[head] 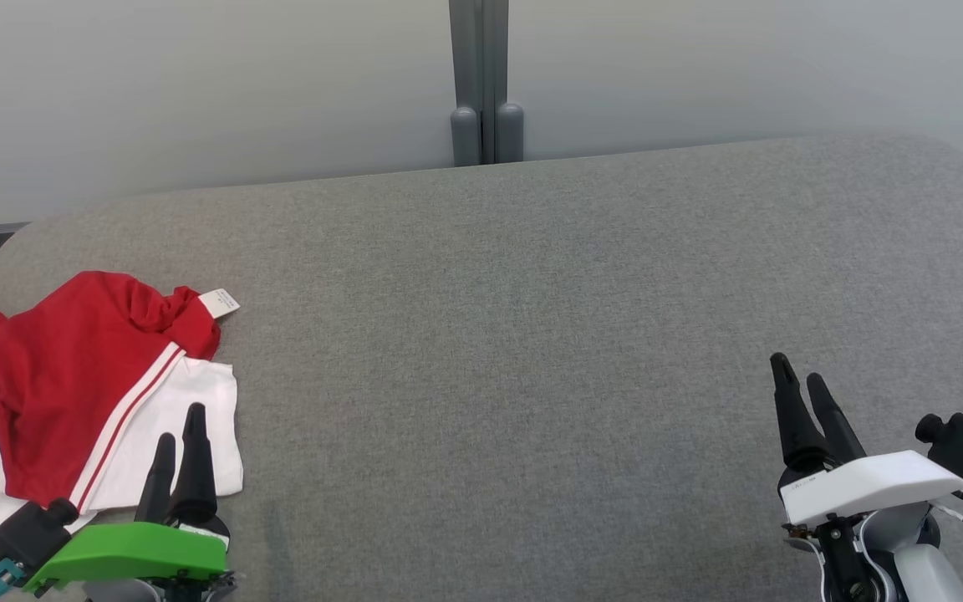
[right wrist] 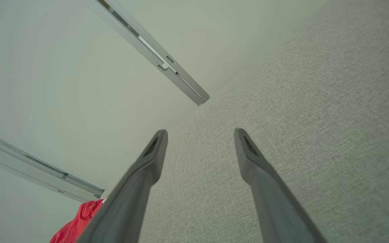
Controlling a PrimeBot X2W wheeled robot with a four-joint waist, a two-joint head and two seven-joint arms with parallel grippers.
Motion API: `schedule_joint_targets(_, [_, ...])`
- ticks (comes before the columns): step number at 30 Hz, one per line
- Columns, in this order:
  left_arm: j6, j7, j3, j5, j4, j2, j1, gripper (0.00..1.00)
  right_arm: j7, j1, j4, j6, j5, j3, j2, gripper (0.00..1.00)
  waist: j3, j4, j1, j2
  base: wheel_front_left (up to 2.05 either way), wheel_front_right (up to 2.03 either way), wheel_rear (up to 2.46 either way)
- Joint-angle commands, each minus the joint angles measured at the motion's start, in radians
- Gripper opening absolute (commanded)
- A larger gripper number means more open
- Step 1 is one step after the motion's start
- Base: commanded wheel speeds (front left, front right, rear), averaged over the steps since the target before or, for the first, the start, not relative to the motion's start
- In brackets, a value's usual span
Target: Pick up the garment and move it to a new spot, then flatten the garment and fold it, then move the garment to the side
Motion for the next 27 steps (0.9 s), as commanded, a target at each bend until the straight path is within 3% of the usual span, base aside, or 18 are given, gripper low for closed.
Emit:
schedule_joint_targets(1, [-0.003, -0.012, -0.006, 0.039, -0.017, 0.014, 0.002, 1.00, -0.012, -0.002, -0.016, 0.000, -0.040, 0.004, -0.008, 1.00, 0.000, 0.000, 0.0000, 0.0000, 0.00, 0.00, 0.00])
schedule_joint_targets(27, [-0.004, -0.090, -0.054, 0.356, -0.028, 0.058, 0.028, 1.00, -0.090, 0.013, -0.029, 0.000, -0.390, 0.026, -0.007, 1.00, -0.001, 0.000, 0.0000, 0.0000, 0.00, 0.00, 0.00])
